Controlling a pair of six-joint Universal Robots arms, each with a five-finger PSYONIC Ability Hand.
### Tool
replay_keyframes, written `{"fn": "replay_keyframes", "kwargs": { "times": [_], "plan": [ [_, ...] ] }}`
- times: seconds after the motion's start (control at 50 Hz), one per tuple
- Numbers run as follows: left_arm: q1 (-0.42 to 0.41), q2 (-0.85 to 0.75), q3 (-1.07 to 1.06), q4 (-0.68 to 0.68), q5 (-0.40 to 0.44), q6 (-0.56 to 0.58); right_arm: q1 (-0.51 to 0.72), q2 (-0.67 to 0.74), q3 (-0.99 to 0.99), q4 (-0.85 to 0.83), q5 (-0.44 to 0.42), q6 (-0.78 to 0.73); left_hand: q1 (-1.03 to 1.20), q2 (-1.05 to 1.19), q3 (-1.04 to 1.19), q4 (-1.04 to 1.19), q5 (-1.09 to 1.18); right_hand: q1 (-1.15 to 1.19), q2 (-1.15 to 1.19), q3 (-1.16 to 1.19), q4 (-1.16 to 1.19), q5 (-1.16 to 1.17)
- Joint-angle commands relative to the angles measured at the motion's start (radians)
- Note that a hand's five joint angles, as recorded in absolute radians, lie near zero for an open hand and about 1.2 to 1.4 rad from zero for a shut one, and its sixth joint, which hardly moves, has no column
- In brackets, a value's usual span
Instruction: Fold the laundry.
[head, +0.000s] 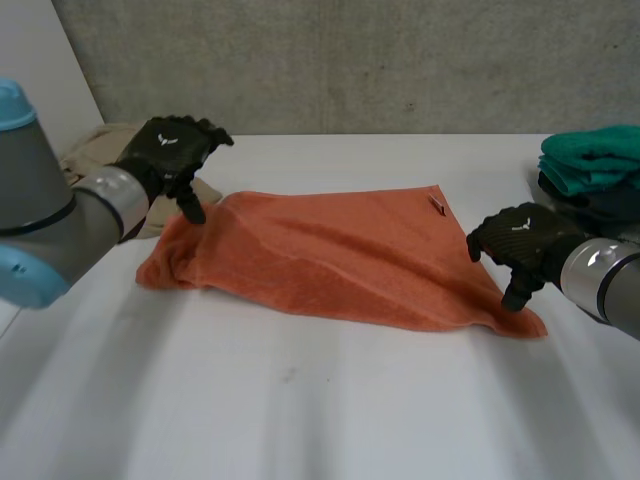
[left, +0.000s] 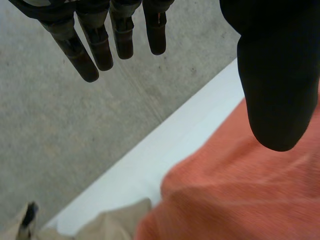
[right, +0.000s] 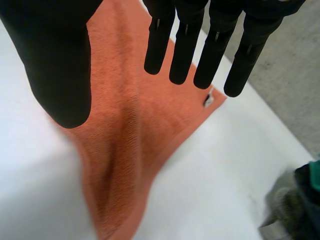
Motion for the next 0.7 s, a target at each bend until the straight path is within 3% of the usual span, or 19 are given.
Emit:
{"fn": "replay_keyframes", "kwargs": {
  "times": [0.02,0.22,0.52,0.54,0.58,0.62,0.7],
  "plan": [
    [-0.006,-0.226,0.305,-0.079,0.024,0.104,-0.008,-0.003,0.089,-0.008,-0.012,-0.002,0.035,0.043,0.042,0.049,0.056,0.024,0.031,0.034,0.031,0.054],
    [0.002,-0.531,0.643,-0.182,0.077,0.237,-0.083,0.003,0.223,-0.12,-0.058,-0.044,0.338,0.346,0.344,0.351,0.358,0.027,0.034,0.037,0.034,0.057],
    [0.029,-0.769,0.79,-0.191,0.057,0.377,-0.106,0.043,0.237,-0.163,-0.058,-0.055,0.244,0.252,0.25,0.258,0.264,0.03,0.037,0.04,0.037,0.06],
    [0.033,-0.775,0.798,-0.193,0.055,0.377,-0.106,0.045,0.237,-0.165,-0.058,-0.055,0.282,0.29,0.288,0.295,0.302,0.03,0.037,0.04,0.037,0.06],
    [0.036,-0.791,0.807,-0.191,0.049,0.38,-0.106,0.052,0.235,-0.171,-0.058,-0.057,0.6,0.608,0.607,0.614,0.621,0.03,0.037,0.04,0.037,0.06],
    [0.028,-0.777,0.8,-0.177,0.016,0.391,-0.106,0.055,0.234,-0.179,-0.057,-0.057,1.118,1.126,1.125,1.132,1.139,0.03,0.037,0.04,0.037,0.06],
    [0.011,-0.672,0.714,-0.104,-0.122,0.385,-0.106,0.057,0.234,-0.186,-0.054,-0.051,1.124,1.132,1.131,1.138,1.144,0.03,0.037,0.04,0.037,0.06]
  ]
}}
